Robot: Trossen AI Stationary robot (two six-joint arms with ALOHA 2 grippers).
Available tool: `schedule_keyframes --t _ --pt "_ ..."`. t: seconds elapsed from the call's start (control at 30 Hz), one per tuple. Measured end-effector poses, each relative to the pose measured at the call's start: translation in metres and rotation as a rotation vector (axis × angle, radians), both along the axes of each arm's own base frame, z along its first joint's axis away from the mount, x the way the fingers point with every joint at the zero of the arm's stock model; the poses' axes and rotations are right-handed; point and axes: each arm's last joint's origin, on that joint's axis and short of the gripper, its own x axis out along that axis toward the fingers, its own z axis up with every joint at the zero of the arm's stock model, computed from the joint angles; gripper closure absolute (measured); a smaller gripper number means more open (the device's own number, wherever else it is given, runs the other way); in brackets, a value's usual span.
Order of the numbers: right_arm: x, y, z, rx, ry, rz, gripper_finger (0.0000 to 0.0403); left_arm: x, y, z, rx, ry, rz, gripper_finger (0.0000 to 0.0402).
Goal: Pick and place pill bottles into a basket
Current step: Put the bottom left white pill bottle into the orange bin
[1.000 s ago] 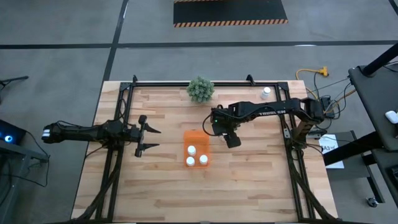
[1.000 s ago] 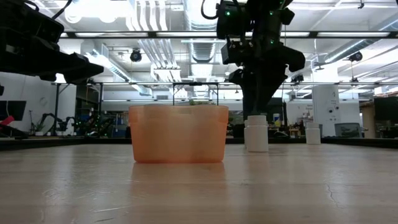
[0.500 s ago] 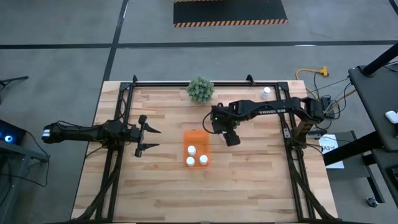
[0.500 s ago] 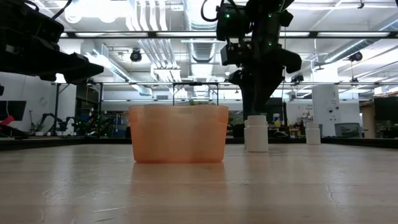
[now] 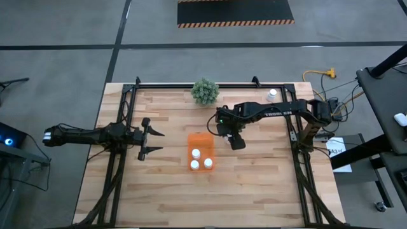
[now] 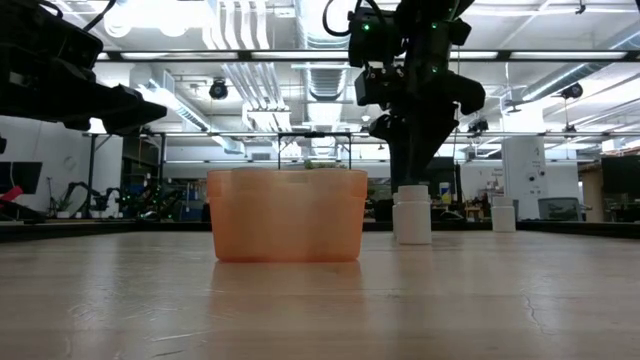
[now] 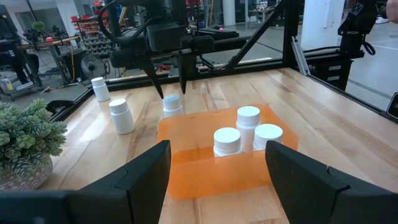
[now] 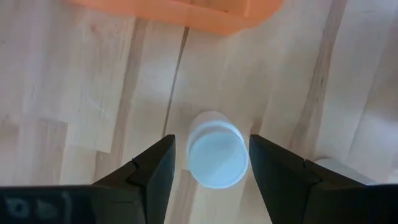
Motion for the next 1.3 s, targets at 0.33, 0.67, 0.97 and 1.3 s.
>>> schedule_keyframes --t 0.33,0.67,0.97,1.3 --pt "-0.002 0.000 -0.008 -0.001 0.004 0.000 0.0209 0.000 0.000 0.000 0.000 0.000 0.000 0.0157" --pt "-0.007 0.000 -0.019 0.002 0.021 -0.009 0.0209 0.000 0.000 0.000 0.000 0.000 0.000 0.0157" --pt "-0.008 -0.001 -0.022 0.004 0.027 -0.017 0.0209 0.000 0.000 0.000 0.000 0.000 0.000 0.0157" --pt "-0.010 -0.001 -0.025 0.004 0.035 -0.017 0.0246 0.000 0.000 0.000 0.000 0.000 0.000 0.0157"
